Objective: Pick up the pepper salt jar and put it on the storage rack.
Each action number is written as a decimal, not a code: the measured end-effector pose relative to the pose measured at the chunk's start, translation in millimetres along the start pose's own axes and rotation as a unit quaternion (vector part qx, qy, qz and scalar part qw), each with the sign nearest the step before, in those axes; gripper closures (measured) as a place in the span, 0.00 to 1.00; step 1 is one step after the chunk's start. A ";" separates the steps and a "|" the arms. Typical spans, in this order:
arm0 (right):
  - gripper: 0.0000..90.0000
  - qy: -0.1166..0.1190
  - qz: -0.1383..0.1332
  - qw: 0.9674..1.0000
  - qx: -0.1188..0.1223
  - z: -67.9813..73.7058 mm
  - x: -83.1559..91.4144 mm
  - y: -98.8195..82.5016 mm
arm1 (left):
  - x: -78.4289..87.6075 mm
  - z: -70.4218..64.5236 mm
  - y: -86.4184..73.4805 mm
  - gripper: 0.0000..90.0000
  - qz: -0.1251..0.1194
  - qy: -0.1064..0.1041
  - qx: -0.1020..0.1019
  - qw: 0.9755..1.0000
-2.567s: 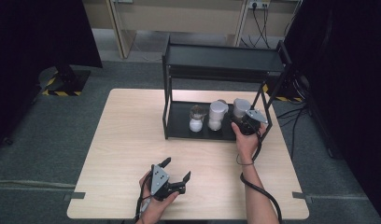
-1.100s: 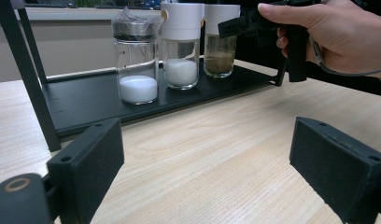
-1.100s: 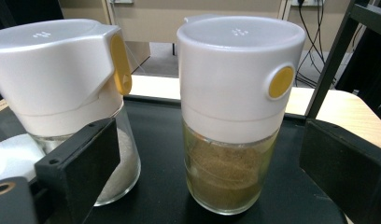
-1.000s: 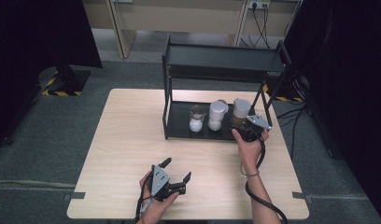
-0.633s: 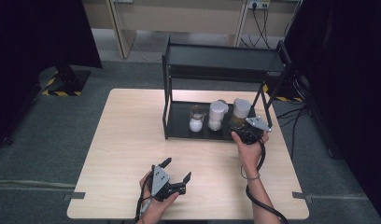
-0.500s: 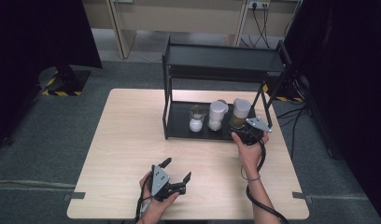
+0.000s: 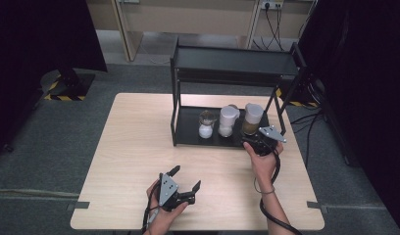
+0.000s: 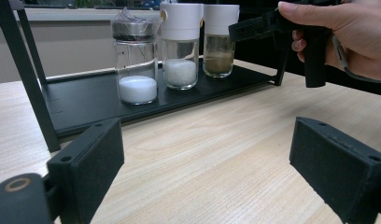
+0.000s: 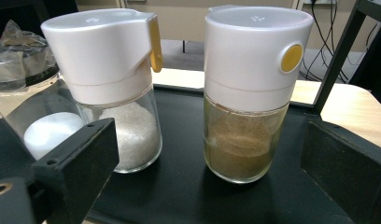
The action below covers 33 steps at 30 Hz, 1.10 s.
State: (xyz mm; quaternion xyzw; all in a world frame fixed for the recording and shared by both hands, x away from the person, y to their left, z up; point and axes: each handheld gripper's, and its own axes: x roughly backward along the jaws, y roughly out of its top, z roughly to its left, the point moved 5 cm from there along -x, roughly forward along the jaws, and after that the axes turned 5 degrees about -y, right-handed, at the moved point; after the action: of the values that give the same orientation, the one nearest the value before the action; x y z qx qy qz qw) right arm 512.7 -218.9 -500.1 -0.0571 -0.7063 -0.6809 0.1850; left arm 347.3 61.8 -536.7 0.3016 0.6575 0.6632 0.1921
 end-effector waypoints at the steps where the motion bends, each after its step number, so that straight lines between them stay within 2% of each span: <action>1: 0.05 0.000 -0.001 1.000 0.000 0.2 0.6 -0.3 | 0.0 0.0 0.0 0.10 0.000 0.000 0.000 1.000; 20: 0.05 0.013 -0.002 1.000 -0.008 3.4 14.4 -10.4 | 0.2 -0.5 -0.1 0.10 0.000 0.000 -0.001 1.000; 25: 0.05 0.013 -0.003 1.000 -0.001 4.3 18.3 -13.4 | 0.3 -0.5 -0.1 0.11 0.000 0.000 -0.001 1.000; 33: 0.05 0.020 -0.003 1.000 -0.004 6.3 22.8 -16.2 | 0.4 -0.7 -0.1 0.11 0.000 0.000 -0.001 1.000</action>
State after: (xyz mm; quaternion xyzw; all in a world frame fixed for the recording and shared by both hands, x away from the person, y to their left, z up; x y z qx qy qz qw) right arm 485.0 -217.7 -507.7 -0.0422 -0.7002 -0.6851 0.1964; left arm 346.6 61.6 -536.7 0.3017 0.6570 0.6635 0.1925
